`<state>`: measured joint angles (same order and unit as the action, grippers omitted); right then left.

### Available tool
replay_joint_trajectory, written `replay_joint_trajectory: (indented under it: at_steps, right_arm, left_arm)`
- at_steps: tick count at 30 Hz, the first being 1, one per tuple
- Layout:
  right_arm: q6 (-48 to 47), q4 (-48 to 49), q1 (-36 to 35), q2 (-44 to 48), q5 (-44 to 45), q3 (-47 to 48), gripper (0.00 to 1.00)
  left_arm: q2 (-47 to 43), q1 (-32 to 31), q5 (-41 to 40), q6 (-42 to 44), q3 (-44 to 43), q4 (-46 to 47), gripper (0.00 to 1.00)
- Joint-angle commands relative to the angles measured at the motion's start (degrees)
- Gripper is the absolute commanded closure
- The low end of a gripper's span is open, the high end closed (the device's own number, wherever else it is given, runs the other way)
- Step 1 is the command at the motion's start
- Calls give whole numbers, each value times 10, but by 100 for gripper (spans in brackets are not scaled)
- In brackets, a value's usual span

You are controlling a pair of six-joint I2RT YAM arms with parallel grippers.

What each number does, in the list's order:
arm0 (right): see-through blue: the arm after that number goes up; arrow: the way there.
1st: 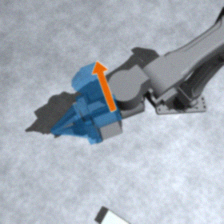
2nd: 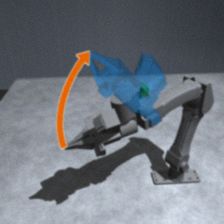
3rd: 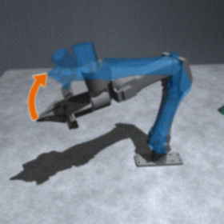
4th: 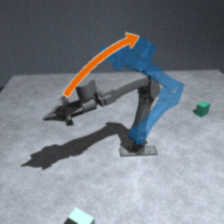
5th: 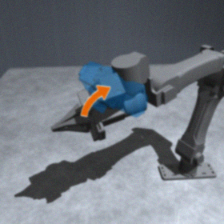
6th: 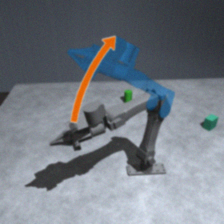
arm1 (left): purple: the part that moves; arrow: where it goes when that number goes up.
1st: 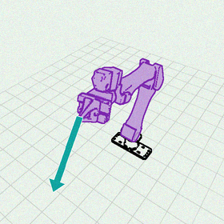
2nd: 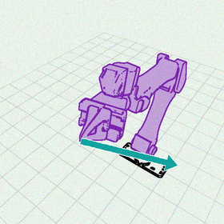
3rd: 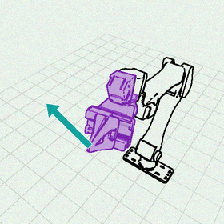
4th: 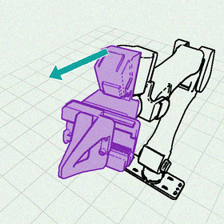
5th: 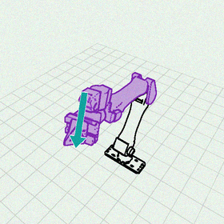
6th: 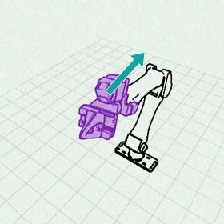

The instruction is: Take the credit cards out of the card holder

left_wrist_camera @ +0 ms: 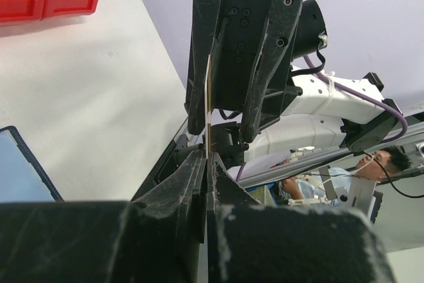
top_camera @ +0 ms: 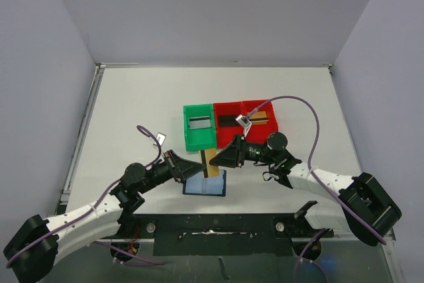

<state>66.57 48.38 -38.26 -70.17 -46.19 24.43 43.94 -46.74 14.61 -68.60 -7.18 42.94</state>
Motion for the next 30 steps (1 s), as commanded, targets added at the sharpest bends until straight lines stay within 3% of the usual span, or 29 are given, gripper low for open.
replay_joint_trajectory:
  at_steps: [1, 6, 11, 15, 23, 30]
  right_arm:
    - [7, 47, -3, -3, -8, 8, 67]
    - [23, 73, -2, -16, -5, -1, 63]
    - [33, 89, 4, -18, -4, -8, 51]
    - [33, 96, 4, -11, -16, -5, 50]
    - [44, 117, 3, -8, -40, -8, 74]
    - [80, 191, 2, -30, -48, -15, 95]
  left_arm:
    - [0, 2, 15, 3, -21, 46, 100]
    - [0, 2, 23, 1, -19, 74, 100]
    - [-9, 4, 25, 0, -16, 84, 100]
    - [-13, 5, 24, -1, -12, 80, 100]
    - [-4, 6, 24, 0, -17, 86, 100]
    - [2, 6, 30, -2, -16, 93, 100]
